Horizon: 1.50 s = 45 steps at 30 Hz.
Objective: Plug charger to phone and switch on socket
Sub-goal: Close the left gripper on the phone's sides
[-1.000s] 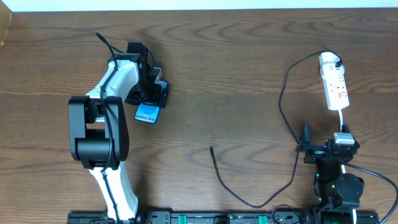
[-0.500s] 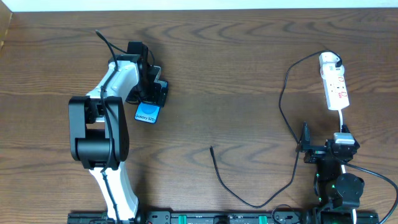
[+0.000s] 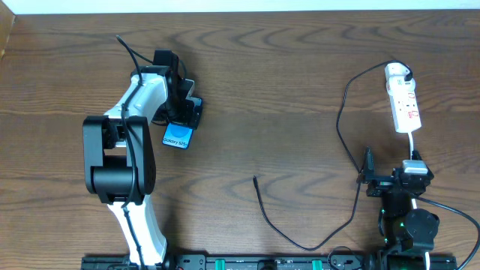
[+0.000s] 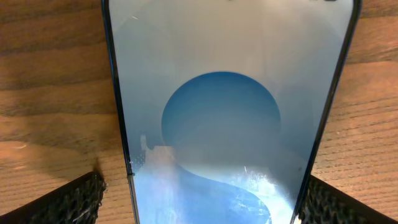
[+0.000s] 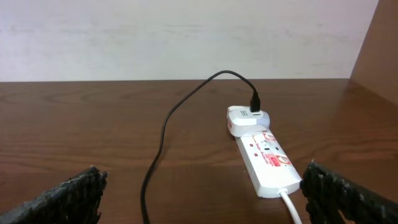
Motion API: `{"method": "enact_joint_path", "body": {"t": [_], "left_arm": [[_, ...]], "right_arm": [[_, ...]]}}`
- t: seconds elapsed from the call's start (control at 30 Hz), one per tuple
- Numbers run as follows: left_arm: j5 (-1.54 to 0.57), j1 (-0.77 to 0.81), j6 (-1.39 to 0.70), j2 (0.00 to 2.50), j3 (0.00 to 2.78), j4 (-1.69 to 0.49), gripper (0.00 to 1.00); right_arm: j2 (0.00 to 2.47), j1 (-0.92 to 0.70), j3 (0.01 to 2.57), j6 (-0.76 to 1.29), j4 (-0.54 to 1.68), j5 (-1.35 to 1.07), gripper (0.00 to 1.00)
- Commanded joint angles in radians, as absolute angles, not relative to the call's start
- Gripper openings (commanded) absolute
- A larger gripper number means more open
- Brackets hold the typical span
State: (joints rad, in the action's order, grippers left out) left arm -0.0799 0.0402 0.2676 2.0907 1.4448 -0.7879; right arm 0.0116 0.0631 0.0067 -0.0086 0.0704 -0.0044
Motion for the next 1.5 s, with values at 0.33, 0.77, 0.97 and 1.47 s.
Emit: {"method": "enact_joint_path", "body": {"t": [0.33, 0.77, 0.97, 1.47], "left_arm": [[-0.097, 0.036, 0.303, 2.108, 1.417, -0.813, 0.98], [-0.097, 0.036, 0.302, 2.108, 1.417, -0.817, 0.98], [-0.097, 0.036, 0.303, 2.108, 1.417, -0.816, 0.98], [-0.145, 0.037, 0.333, 2.108, 1.417, -0.825, 0.98]], "right_arm": [[0.006, 0.058, 0.006, -0.016, 0.075, -0.007, 0.99], [0.006, 0.058, 0.006, -0.016, 0.075, -0.007, 0.99], [0.006, 0.058, 0.006, -0.016, 0.075, -0.007, 0.99], [0.006, 0.058, 0.006, -0.016, 0.075, -0.007, 0.99]]}}
